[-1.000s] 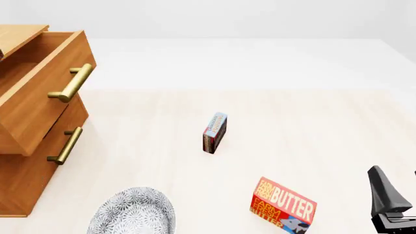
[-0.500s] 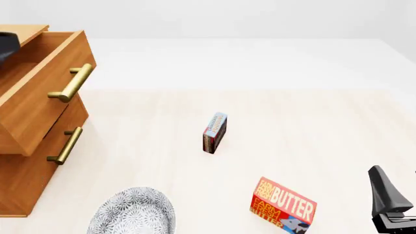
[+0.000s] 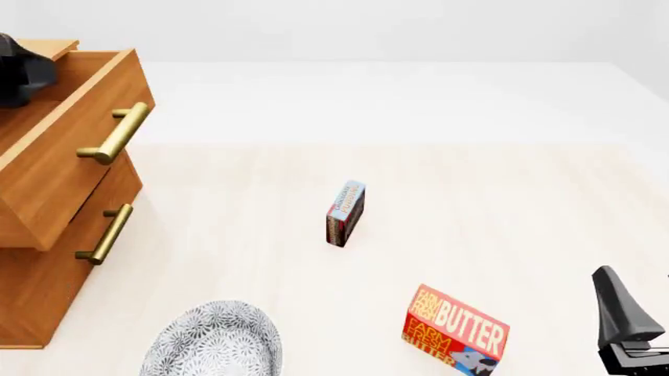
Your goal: Put the chocolate pudding in the top drawer of the cabinet and close it.
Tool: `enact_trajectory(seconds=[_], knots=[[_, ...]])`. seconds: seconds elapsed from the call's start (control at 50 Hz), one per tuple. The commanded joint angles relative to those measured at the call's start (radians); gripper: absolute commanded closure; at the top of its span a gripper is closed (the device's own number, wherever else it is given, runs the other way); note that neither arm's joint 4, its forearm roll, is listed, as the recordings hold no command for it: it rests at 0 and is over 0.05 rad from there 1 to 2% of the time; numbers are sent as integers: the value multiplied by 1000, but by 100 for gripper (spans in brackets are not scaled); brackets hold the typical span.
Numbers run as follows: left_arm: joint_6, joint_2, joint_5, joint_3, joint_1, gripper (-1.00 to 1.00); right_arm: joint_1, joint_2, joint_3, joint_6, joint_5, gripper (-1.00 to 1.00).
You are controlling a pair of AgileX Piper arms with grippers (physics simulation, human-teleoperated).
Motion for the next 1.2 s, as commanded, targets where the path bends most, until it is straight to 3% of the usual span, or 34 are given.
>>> enact_trajectory(seconds=[0.02, 0.52, 1.2], knots=[[-9, 73, 23, -40, 14, -100, 0, 0, 0, 0, 0, -100], [20, 189, 9, -47, 38, -100, 0, 0, 0, 0, 0, -100], [26, 223, 14, 16, 42, -100, 0, 0, 0, 0, 0, -100]])
